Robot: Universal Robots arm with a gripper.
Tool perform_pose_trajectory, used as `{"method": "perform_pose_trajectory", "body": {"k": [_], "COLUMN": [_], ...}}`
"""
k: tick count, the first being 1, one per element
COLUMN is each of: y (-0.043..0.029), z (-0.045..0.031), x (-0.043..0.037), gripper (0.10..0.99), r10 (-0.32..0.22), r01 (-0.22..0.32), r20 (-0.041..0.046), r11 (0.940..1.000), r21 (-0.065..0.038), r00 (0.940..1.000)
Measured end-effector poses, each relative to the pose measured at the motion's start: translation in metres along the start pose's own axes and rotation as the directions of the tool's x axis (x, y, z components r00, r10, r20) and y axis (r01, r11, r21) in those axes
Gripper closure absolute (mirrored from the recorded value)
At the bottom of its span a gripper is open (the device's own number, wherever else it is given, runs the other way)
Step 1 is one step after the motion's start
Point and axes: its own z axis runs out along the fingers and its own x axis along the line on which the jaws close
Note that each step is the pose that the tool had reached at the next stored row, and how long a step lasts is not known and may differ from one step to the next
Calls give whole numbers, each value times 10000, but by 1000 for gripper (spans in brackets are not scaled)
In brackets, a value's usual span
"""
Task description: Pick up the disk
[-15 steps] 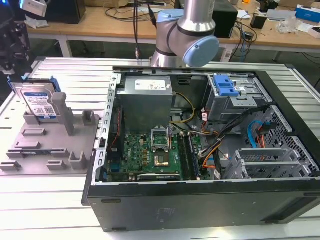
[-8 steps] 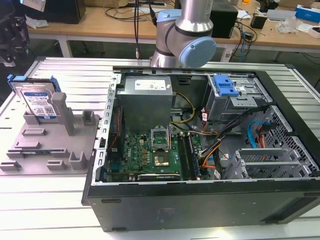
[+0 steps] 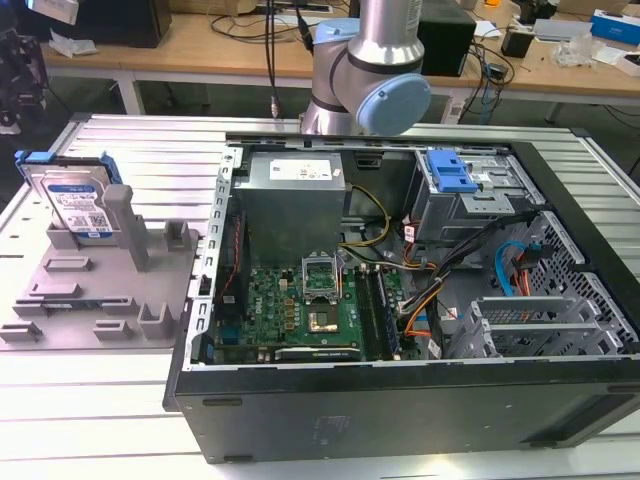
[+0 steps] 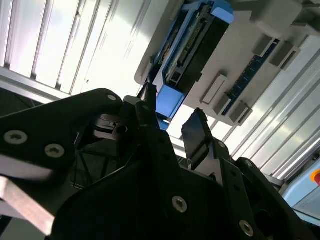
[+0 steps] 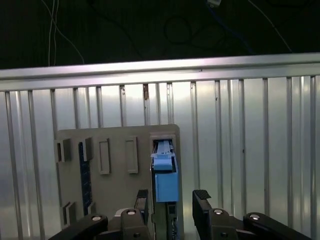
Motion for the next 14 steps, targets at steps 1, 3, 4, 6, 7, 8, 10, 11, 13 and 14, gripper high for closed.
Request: {"method": "perform_pose_trajectory", "body": {"k": [1,3,4,6,7,8,10,11,13,14], "y": [0,2,1,1,1,1,1,1,0,0], "z": [0,2,4,14,19,24,34,38,58,72], "x": [0,8,10,16,21,25,35,44,73,87], "gripper": [604,604,604,604,604,604,604,604,604,604], "r10": [0,1,14,18,18,18,19,18,16,13], "r01": [0,-1,-14,-18,-18,-18,-18,-18,-15,-12], "r20": [0,0,0,3,13,23,31,32,35,38], "r11": [10000,10000,10000,10000,10000,10000,10000,10000,9999,9999], "r21": [0,-10,-11,-12,-20,-29,-49,-61,-110,-133], "r00": [10000,10000,10000,10000,10000,10000,10000,10000,10000,10000]}}
